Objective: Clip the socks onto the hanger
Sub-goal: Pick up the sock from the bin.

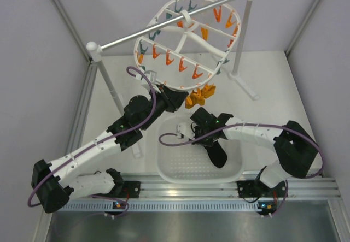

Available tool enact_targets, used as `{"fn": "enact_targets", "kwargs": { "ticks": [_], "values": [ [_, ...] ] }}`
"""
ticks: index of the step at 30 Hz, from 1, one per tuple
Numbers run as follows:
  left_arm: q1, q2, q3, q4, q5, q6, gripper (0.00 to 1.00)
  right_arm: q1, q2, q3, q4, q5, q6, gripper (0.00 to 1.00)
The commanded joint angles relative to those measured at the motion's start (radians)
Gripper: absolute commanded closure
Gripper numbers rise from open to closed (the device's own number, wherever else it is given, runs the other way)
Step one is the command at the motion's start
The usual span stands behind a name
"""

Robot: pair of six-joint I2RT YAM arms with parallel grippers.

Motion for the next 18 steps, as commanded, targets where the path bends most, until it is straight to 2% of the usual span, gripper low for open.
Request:
{"fn": "enact_targets", "kwargs": {
  "ticks": [1, 8, 10, 11, 14, 17, 18],
  "values": [
    [0.008, -0.006, -0.004, 0.037, -0.01, 0.0, 1.0, 0.072, -0.138, 0.032, 0.008, -0.046, -0.09, 1.0],
    [0.008, -0.002, -0.008, 0.042, -0.007, -0.009, 1.0, 0.21, -0.244, -0.014, -0.025, -0.087, -0.309, 0.98],
    [0.008, 0.0, -0.01, 0.042, -0.006, -0.012, 1.0, 0.244, -0.236, -0.046, -0.02, -0.087, -0.371, 0.89],
    [0.008, -0.002, -0.011, 0.042, -0.006, -0.009, 1.0, 0.251, -0.232, -0.053, -0.019, -0.087, -0.388, 0.73],
    [0.01, -0.002, -0.013, 0.04, -0.004, -0.006, 1.0, 0.253, -0.232, -0.054, -0.038, -0.096, -0.376, 0.5],
    [0.01, -0.002, -0.011, 0.04, -0.001, -0.007, 1.0, 0.232, -0.256, -0.05, -0.046, -0.101, -0.276, 0.44],
    [0.01, -0.005, -0.011, 0.04, -0.003, -0.007, 1.0, 0.21, -0.276, -0.055, -0.034, -0.098, -0.192, 0.44]
  ]
}}
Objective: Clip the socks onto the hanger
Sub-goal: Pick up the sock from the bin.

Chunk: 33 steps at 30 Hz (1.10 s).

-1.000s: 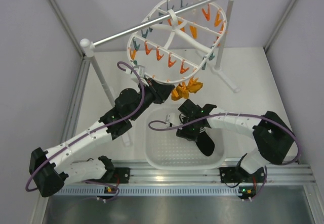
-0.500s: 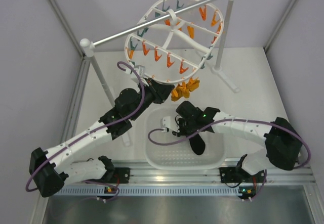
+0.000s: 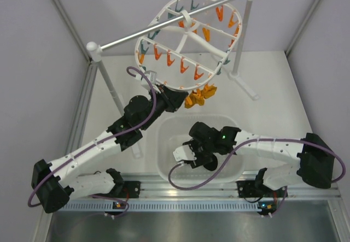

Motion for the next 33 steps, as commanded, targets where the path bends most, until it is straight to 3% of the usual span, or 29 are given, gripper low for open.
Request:
{"fn": "enact_targets", "kwargs": {
  "ticks": [1, 7, 17, 19, 25, 31, 33],
  "values": [
    [0.004, -0.005, -0.007, 0.042, -0.005, -0.011, 1.0, -0.036, -0.057, -0.009, 0.053, -0.014, 0.158, 0.45],
    [0.007, -0.003, -0.009, 0.046, -0.004, -0.011, 1.0, -0.073, -0.098, -0.094, 0.242, 0.058, 0.476, 0.46],
    [0.009, 0.0, -0.009, 0.046, -0.013, -0.016, 1.0, -0.074, 0.069, -0.069, 0.341, 0.204, 0.856, 0.58],
    [0.009, 0.0, -0.01, 0.042, -0.014, -0.014, 1.0, -0.074, 0.113, -0.052, 0.351, 0.275, 0.884, 0.62],
    [0.01, 0.001, -0.015, 0.037, -0.014, -0.011, 1.0, -0.081, 0.207, -0.005, 0.396, 0.342, 0.97, 0.6],
    [0.015, 0.0, -0.015, 0.032, -0.014, -0.008, 1.0, -0.116, 0.222, 0.006, 0.429, 0.284, 1.006, 0.53],
    [0.015, 0.001, -0.015, 0.032, -0.013, -0.01, 1.0, -0.122, 0.222, 0.006, 0.44, 0.24, 1.004, 0.62]
  ]
}}
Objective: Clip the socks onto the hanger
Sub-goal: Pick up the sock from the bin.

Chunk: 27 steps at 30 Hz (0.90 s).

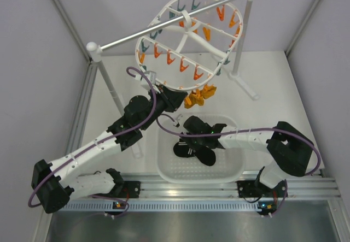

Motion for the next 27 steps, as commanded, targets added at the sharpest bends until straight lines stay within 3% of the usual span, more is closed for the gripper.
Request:
{"fn": "enact_targets", "kwargs": {
  "ticks": [1, 4, 8, 9, 10, 16, 19, 27],
  "values": [
    [0.007, 0.003, -0.006, 0.034, -0.012, -0.011, 1.0, -0.016, 0.001, 0.038, 0.07, -0.051, 0.038, 0.77],
    [0.009, 0.004, -0.007, 0.032, -0.012, -0.01, 1.0, -0.025, 0.018, 0.04, 0.064, -0.072, 0.023, 0.95],
    [0.01, 0.009, -0.007, 0.032, -0.006, -0.013, 1.0, -0.052, -0.018, 0.027, 0.067, -0.072, 0.013, 1.0],
    [0.01, 0.01, -0.007, 0.032, -0.004, -0.013, 1.0, -0.053, -0.026, 0.03, 0.063, -0.069, 0.018, 0.99],
    [0.01, 0.012, -0.007, 0.032, -0.004, -0.013, 1.0, -0.053, -0.032, 0.033, 0.058, -0.059, 0.024, 0.85],
    [0.009, 0.015, -0.007, 0.035, -0.004, -0.011, 1.0, -0.055, -0.028, 0.075, 0.05, -0.032, 0.136, 0.62],
    [0.009, 0.015, -0.007, 0.034, -0.006, -0.01, 1.0, -0.055, -0.002, 0.084, 0.055, -0.009, 0.162, 0.59],
    [0.01, 0.015, -0.012, 0.029, -0.007, -0.011, 1.0, -0.055, 0.09, 0.069, 0.066, 0.009, 0.161, 0.67]
  ]
}}
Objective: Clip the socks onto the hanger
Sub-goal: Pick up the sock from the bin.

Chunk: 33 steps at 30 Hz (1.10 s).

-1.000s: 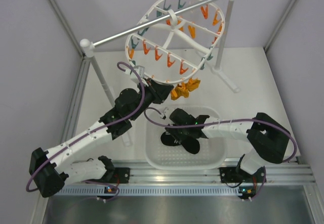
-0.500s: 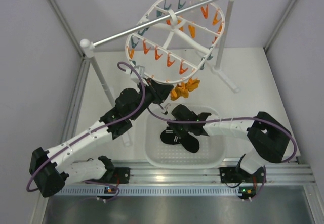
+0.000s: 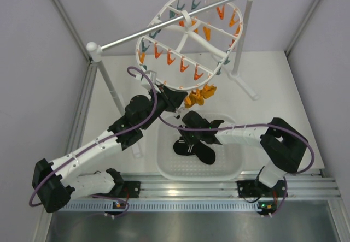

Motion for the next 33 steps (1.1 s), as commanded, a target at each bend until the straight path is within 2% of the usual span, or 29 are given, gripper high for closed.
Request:
{"fn": "enact_targets", "kwargs": {
  "ticks": [1, 3, 4, 7, 13, 20, 29, 33],
  "values": [
    [0.007, 0.007, -0.008, 0.019, -0.008, -0.011, 1.0, -0.009, 0.033, 0.017, 0.008, 0.012, 0.017, 0.69],
    [0.007, 0.007, -0.009, 0.021, -0.006, -0.011, 1.0, -0.009, 0.028, 0.005, 0.012, 0.024, 0.015, 0.76],
    [0.007, 0.007, -0.009, 0.019, -0.006, -0.011, 1.0, -0.009, 0.016, 0.003, 0.012, 0.026, 0.008, 0.88],
    [0.007, 0.009, -0.009, 0.021, -0.002, -0.013, 1.0, -0.009, -0.018, 0.002, 0.01, 0.032, -0.015, 1.0],
    [0.013, 0.018, -0.003, 0.022, 0.003, -0.017, 1.0, -0.007, -0.14, -0.001, -0.007, 0.004, -0.075, 1.0],
    [0.017, 0.026, -0.002, 0.022, 0.006, -0.036, 1.0, 0.036, -0.327, -0.104, 0.007, -0.098, -0.196, 1.0],
    [0.025, 0.023, -0.003, 0.01, 0.023, -0.059, 1.0, 0.063, -0.671, -0.308, 0.149, -0.036, -0.362, 1.0],
    [0.027, 0.02, -0.008, 0.006, 0.035, -0.073, 1.0, 0.066, -0.731, -0.29, 0.166, 0.007, -0.391, 1.0]
  ]
}}
